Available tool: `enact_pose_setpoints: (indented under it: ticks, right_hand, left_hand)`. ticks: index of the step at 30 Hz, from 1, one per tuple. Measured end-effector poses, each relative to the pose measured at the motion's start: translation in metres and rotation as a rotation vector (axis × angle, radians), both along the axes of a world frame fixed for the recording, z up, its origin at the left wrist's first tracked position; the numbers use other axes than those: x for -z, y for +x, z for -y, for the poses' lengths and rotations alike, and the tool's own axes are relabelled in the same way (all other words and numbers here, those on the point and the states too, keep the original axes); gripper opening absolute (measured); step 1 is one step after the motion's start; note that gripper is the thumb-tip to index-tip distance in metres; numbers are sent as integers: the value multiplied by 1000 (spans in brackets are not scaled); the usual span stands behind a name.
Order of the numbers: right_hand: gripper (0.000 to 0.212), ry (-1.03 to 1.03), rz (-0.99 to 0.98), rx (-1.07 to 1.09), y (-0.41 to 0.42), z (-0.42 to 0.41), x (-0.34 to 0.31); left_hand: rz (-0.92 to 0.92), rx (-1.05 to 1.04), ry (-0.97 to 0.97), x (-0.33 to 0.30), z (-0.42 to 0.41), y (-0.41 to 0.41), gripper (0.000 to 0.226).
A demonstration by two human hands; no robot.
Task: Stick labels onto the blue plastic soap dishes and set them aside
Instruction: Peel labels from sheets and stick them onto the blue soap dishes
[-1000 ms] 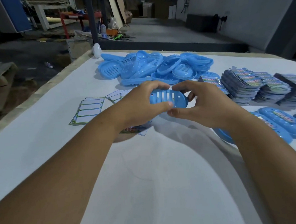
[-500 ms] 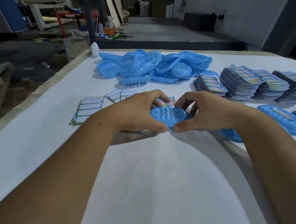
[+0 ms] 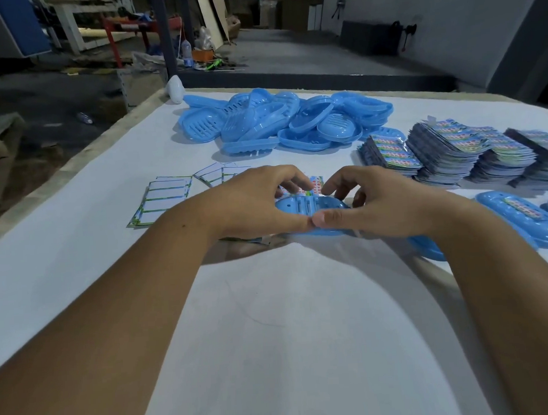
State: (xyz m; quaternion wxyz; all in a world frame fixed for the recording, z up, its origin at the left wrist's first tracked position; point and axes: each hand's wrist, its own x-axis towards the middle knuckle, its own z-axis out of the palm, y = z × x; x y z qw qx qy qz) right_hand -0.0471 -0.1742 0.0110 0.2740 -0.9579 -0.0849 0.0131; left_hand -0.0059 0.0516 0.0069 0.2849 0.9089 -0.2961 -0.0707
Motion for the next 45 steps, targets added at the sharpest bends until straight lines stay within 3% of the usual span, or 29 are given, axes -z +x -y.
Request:
enact_pose_setpoints:
  ticks: [5, 6, 9, 13, 18, 23, 30, 34, 39, 45]
  right_hand:
    - [66, 52, 181, 64, 3, -4, 4]
    - [59, 62, 201, 65, 4, -4, 4]
    - [40, 61, 252, 75, 6, -7, 5]
    - [31, 63, 278, 84, 8, -11, 8]
    - [29, 70, 294, 88, 10, -11, 8]
    - [29, 68, 301, 70, 11, -12, 10]
    - [24, 88, 296, 55, 9, -14, 11]
    - [22, 161, 300, 72, 9, -18, 12]
    - [38, 523, 236, 116, 8, -25, 8]
    - [40, 763, 159, 117, 6, -29, 1]
  left_hand:
    - [164, -219, -117, -5, -4, 8, 6]
    - [199, -282, -105, -6, -7, 10, 5]
    - [216, -447, 53, -12, -18, 15, 16]
    - [107, -506, 256, -14, -28, 12, 42]
    - [26, -506, 270, -15, -29, 3, 62]
    - [-14, -540, 221, -20, -28, 4, 63]
    - [27, -514, 63, -22, -27, 10, 39]
    - [40, -544, -233, -27, -22, 11, 25]
    - [-62, -496, -586, -26, -7, 4, 35]
    - [-201, -468, -854, -19, 7, -1, 40]
